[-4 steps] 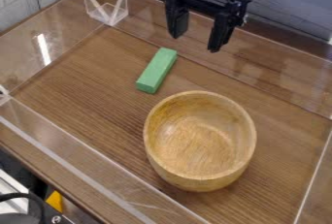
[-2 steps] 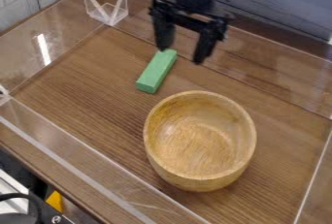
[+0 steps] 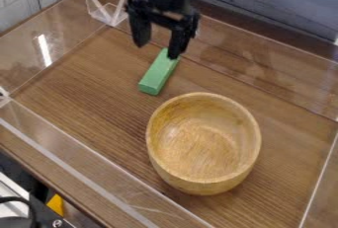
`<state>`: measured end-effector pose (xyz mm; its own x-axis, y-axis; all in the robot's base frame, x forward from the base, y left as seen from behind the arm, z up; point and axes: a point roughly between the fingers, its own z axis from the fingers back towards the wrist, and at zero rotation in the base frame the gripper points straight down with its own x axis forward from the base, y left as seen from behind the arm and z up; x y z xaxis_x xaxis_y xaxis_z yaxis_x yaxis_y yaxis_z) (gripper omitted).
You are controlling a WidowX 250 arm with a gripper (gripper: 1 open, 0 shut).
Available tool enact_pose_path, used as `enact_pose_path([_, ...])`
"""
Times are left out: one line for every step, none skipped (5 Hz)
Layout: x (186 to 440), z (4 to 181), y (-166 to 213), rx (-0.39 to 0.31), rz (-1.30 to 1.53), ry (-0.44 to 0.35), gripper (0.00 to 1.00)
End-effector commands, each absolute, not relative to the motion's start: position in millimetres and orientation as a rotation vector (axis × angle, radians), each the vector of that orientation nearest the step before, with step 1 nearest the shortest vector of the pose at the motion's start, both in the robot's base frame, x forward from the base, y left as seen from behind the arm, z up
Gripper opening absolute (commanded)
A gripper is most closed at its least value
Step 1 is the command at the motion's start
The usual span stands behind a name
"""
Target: Put the green block in the brown bowl
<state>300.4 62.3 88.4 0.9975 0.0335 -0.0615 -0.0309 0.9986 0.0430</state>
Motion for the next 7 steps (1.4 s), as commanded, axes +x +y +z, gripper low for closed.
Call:
enact_pose_path([312, 75.5, 69, 0.053, -0.056, 0.008, 1.0])
enact_pose_path([305, 65.2, 74, 0.057, -0.041, -0.013, 1.0])
enact_pose_path([302, 62.7, 77, 0.058, -0.026, -0.029, 1.0])
enact_pose_path([298, 65.6, 79, 0.055, -0.016, -0.039, 1.0])
enact_pose_path([295, 68.8, 80, 0.052, -0.005, -0.048, 1.0])
enact_pose_path([291, 69.6, 87, 0.054, 0.059, -0.056, 1.0])
enact_pose_path([287, 70.1, 93, 0.055, 0.118, -0.066, 1.0])
